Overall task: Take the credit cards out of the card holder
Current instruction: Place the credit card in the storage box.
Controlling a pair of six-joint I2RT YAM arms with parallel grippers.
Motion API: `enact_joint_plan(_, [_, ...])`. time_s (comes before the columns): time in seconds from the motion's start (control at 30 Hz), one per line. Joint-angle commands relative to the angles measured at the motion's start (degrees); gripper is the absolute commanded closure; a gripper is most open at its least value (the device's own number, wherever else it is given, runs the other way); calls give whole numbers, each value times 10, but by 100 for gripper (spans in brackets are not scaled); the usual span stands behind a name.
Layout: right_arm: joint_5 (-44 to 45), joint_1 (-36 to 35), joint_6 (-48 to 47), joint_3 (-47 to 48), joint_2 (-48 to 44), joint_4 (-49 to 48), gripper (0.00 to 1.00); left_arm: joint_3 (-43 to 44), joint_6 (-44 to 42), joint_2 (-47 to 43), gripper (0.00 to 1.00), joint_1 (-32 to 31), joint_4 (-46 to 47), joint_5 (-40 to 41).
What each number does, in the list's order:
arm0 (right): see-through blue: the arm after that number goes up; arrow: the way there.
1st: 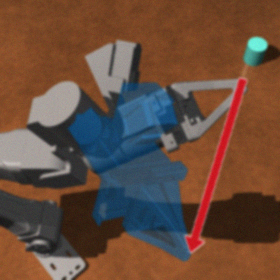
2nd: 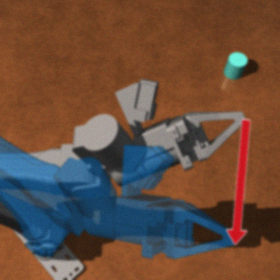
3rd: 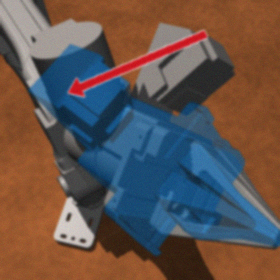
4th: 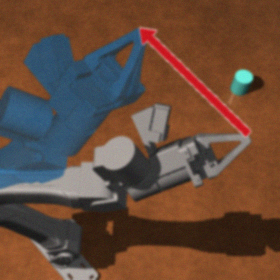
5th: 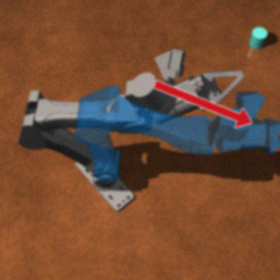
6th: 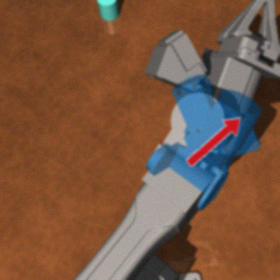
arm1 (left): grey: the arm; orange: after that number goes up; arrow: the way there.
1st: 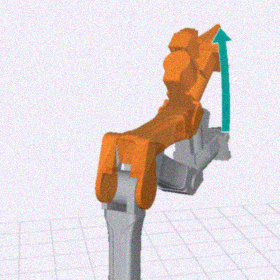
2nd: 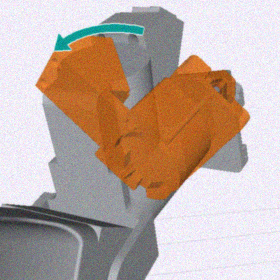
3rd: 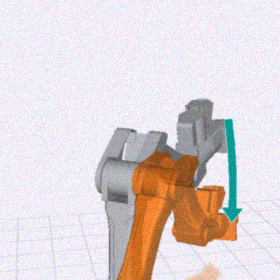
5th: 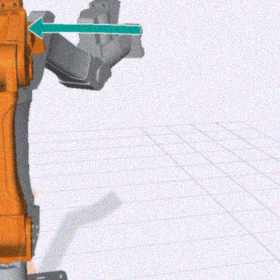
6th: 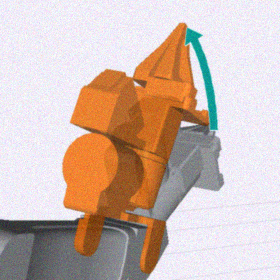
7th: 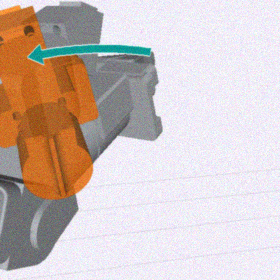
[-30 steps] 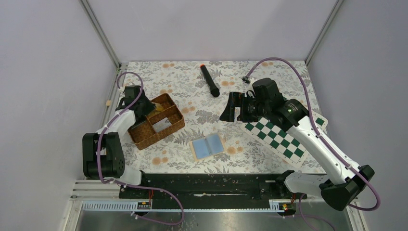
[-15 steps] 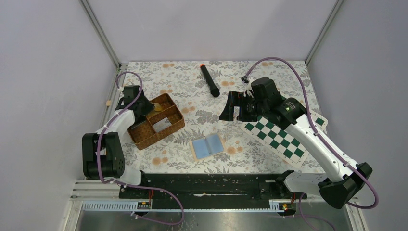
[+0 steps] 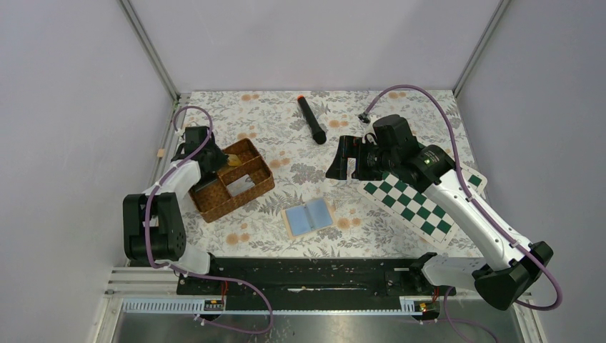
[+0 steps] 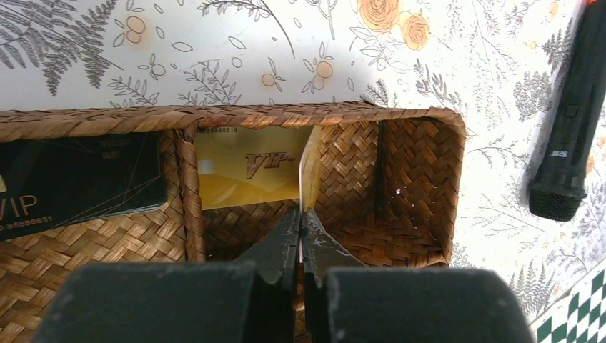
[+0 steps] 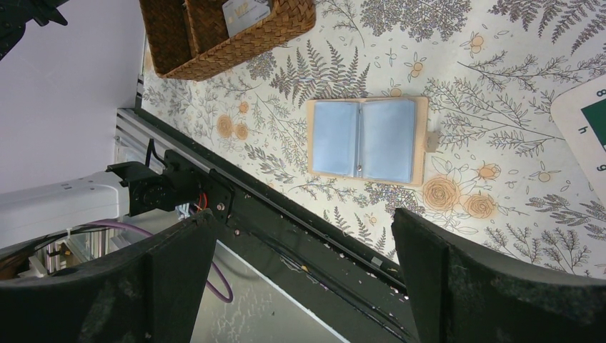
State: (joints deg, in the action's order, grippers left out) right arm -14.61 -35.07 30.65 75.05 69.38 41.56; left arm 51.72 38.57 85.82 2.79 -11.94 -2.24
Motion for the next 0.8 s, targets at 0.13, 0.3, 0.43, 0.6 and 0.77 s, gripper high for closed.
enact_joint_plan(0.13, [-8, 7, 0, 13, -5, -1, 1, 27, -18, -2, 100, 5, -11, 38])
enact_joint_plan(0.3, [-8, 7, 2, 12, -5, -1, 1, 29, -21, 0, 99, 5, -14, 39])
enact_joint_plan(0.43, [-7, 8, 5, 10, -6, -1, 1, 30, -23, -1, 99, 5, -19, 46])
enact_joint_plan(0.6, [-6, 9, 4, 8, -7, -1, 1, 29, -26, -3, 97, 6, -26, 51])
enact_joint_plan(0.77, [-7, 10, 6, 7, -4, -1, 1, 27, -31, -8, 96, 8, -30, 51])
